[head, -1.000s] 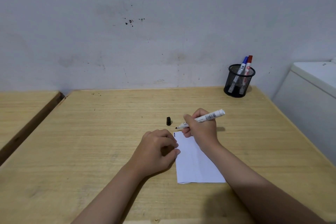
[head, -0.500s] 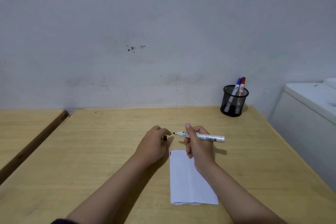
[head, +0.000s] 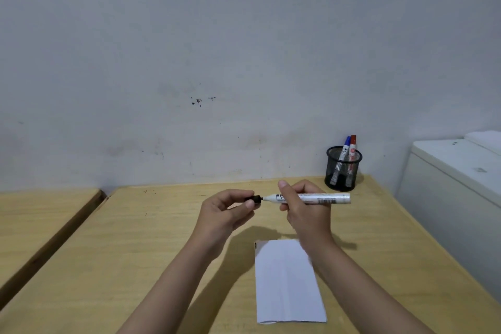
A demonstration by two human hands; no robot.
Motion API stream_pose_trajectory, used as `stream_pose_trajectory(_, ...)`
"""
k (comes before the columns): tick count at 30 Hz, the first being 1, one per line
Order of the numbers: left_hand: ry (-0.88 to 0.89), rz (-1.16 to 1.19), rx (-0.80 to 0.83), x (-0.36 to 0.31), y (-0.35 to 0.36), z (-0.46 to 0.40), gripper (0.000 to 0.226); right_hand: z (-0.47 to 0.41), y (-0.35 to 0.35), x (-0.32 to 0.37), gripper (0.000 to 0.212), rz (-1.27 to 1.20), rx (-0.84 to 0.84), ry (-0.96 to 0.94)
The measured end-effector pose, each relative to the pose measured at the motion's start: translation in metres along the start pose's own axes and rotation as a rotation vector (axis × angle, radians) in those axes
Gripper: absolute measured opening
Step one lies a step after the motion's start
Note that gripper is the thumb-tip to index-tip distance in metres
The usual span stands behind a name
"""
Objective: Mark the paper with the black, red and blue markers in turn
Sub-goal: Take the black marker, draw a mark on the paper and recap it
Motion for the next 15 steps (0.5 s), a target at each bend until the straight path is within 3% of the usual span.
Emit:
stream_pose_trajectory(8, 0.056, 0.062, 0.061, -0.020, 0.002, 0.025, 0.020, 0.018, 0.017, 0.026, 0.040, 0.038, 0.093, -0.063)
stream_pose_trajectory(15, 0.353, 0.036, -0.015, -0.050, -0.002, 0.050, 0.012, 0.034, 0.029, 0.044, 0.040, -0.134, 0.117, 0.018)
Point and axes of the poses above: each hand's wrist, its own z-axis away from the middle knuckle, its own y-axis out of the palm, x = y × z, the point moved 6 cm from there along -z, towards the middle knuckle, and after that the axes turned 11 degrees about -x, right-handed, at the moved point
